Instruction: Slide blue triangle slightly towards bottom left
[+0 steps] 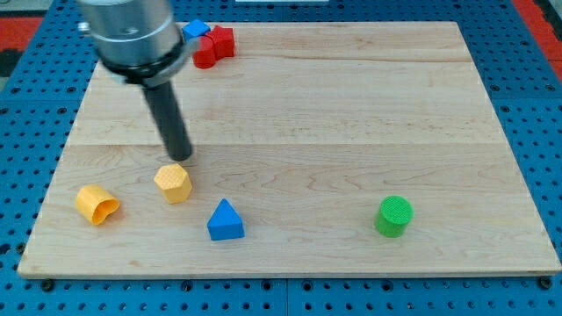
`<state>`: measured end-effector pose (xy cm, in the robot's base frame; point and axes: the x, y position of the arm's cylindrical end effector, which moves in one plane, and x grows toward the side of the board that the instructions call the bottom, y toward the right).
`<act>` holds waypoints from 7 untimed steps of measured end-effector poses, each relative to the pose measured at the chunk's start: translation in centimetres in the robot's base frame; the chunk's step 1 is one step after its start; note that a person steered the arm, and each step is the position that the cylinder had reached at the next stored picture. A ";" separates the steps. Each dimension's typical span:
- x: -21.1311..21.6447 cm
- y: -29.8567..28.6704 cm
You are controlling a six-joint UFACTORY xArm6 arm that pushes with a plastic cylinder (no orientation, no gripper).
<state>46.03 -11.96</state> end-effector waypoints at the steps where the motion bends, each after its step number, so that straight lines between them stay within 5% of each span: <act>1: 2.4 -2.5; 2: 3.5 -6.9; 3: 0.7 1.1; 4: 2.6 8.2; 5: 8.2 9.4; 6: 9.0 11.5; 7: 9.7 3.0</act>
<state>55.71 -8.99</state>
